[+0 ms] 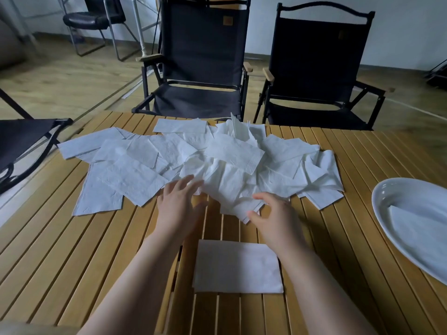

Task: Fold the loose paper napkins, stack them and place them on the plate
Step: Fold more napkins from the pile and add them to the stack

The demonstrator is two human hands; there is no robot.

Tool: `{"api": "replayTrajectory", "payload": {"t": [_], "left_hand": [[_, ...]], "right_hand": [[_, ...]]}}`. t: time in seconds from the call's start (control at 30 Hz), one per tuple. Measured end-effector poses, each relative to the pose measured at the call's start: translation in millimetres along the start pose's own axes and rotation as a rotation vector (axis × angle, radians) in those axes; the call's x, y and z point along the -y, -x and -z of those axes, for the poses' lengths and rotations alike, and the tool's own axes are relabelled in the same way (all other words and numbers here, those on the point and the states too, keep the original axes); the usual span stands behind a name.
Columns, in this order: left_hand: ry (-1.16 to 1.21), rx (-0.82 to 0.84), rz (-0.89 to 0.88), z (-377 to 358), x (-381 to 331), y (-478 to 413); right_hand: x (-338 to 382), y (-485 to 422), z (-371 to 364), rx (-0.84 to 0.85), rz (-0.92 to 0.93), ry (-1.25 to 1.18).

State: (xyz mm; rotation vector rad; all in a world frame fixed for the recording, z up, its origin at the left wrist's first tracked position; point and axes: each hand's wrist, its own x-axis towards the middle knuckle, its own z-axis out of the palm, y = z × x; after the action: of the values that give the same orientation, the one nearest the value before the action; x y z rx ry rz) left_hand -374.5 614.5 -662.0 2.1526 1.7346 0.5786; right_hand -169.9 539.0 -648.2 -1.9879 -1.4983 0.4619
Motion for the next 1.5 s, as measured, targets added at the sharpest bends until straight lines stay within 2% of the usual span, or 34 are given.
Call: {"api": "replayTrajectory", "payload": {"t": [0.17, 0.27, 0.37, 0.57, 0.7, 0.8, 1.03, 1.3, 1.4, 1.5], "left_hand": [[-0.022, 0.078, -0.066, -6, 3, -7], [-0.029, 0.094, -0.092, -8, 4, -7], [-0.006, 0.083, -0.088, -6, 4, -6], [0.163, -0.044, -0.081, 7, 0, -5], [0.272, 0.000, -0.023, 16, -7, 0], [0.292, 0.065, 0.004, 19, -10, 4], [0.306, 0.167, -0.006, 20, -18, 8], [0.207, 0.176, -0.147, 16, -19, 10], [0.121, 0.135, -0.190, 15, -22, 10], [0.132, 0.051, -0.225, 15, -25, 9]], "right_hand": [[1, -3, -18, 0.123, 0.147, 0.140], [4, -2, -24, 0.209, 0.146, 0.239], [7, -2, -25, 0.216, 0.148, 0.245], [4, 0, -25, 0.143, 0.180, 0.163], [6, 2, -23, 0.027, 0.185, 0.099], [9, 5, -28, -0.006, 0.175, 0.164], [8, 5, -33, -0.133, 0.190, 0.194], [2, 2, -32, -0.242, 0.221, 0.035], [6, 3, -28, -0.254, 0.282, -0.061], [12, 5, -21, -0.277, 0.331, -0.117]]}}
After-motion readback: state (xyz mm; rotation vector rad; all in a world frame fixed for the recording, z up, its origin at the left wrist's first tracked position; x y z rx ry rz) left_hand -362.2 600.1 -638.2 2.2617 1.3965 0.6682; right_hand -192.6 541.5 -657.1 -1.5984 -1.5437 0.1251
